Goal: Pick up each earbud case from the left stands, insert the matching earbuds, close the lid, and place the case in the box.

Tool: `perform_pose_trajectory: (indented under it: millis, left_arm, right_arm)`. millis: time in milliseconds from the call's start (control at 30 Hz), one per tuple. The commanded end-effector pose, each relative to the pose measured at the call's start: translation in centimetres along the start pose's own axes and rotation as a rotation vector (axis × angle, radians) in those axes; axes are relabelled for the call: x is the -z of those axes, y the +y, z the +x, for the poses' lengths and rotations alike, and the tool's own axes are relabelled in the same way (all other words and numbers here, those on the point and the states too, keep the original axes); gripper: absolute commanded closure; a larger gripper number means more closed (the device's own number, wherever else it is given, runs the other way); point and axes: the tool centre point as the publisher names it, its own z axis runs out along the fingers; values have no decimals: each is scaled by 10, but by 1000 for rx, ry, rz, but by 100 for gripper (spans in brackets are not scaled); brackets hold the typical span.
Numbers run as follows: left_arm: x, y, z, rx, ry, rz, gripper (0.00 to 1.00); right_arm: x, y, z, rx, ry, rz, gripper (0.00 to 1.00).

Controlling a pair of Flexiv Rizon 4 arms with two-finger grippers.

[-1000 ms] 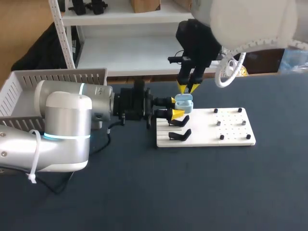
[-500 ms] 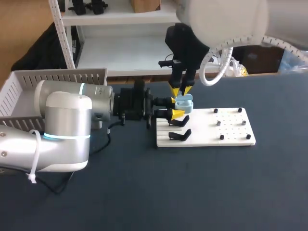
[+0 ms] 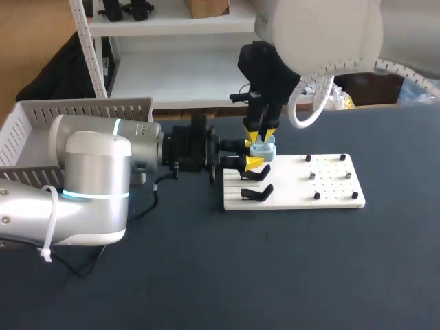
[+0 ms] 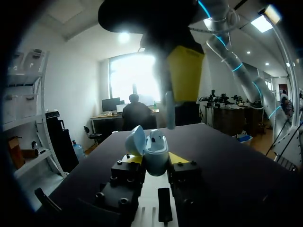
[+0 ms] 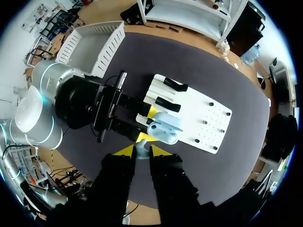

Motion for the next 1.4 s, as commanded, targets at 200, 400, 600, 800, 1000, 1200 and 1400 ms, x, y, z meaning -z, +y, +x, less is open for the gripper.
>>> perform_pose_trajectory:
  millis: [200, 400, 600, 800, 1000, 1200, 1400]
  left_arm:
    - [-1, -1, 0, -2, -1, -7, 100]
    - [-1, -1, 0, -2, -1, -7, 100]
    - [-1, -1, 0, -2, -1, -7, 100]
    - [-1, -1, 0, -2, -1, -7, 100]
    - [-1, -1, 0, -2, -1, -7, 100]
    - [-1, -1, 0, -2, -1, -7, 100]
    - [-1, -1, 0, -2, -1, -7, 100]
  right_arm:
    - [-6, -8, 2, 6, -21, -1, 100]
    - [-8, -10, 0, 9, -22, -2, 100]
    - [-11, -12, -1, 9, -23, -2, 100]
    - [-14, -13, -2, 7, -23, -5, 100]
    - [-16, -14, -4, 2, -22, -8, 100]
    - [-17, -15, -5, -3, -23, -10, 100]
    - [-18, -15, -6, -5, -22, -8, 100]
